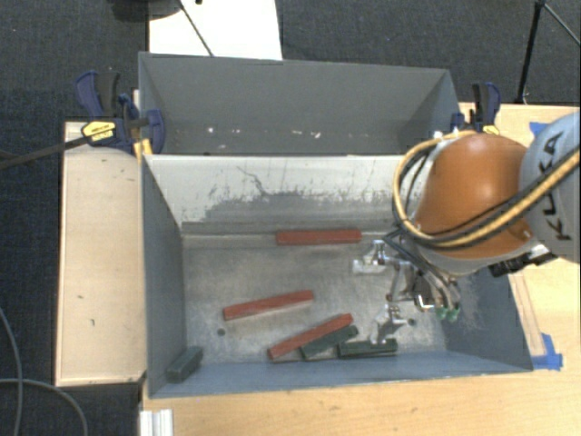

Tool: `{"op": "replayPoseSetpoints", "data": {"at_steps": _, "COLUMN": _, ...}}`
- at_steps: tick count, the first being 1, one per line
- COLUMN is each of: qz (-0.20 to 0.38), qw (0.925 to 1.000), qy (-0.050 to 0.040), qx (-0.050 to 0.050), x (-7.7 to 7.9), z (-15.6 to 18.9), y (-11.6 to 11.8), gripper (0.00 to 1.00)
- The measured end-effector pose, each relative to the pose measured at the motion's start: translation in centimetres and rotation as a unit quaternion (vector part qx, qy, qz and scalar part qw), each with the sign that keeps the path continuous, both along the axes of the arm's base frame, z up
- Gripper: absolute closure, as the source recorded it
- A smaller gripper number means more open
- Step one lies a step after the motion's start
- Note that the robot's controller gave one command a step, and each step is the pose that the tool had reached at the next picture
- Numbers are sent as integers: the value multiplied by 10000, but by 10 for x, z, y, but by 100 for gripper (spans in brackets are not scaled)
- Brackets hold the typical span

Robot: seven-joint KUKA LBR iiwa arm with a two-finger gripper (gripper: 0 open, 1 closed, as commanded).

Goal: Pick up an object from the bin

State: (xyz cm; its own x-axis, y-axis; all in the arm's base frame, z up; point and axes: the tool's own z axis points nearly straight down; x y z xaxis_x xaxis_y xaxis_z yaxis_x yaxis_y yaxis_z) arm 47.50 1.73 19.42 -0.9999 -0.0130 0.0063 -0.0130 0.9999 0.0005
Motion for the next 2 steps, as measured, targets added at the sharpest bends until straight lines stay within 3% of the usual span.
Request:
{"op": "replayPoseSetpoints", "data": {"at_steps": 1, "qz": -5, "qw": 10000, "qy": -42, "qx": 2, "x": 2, "z": 4, "y": 0, "gripper": 0}}
{"op": "replayPoseSetpoints", "data": {"at_steps": 2, "qz": 166, "qw": 9998, "qy": -65, "qx": 3, "x": 8, "z": -89, "y": 22, "gripper": 0}}
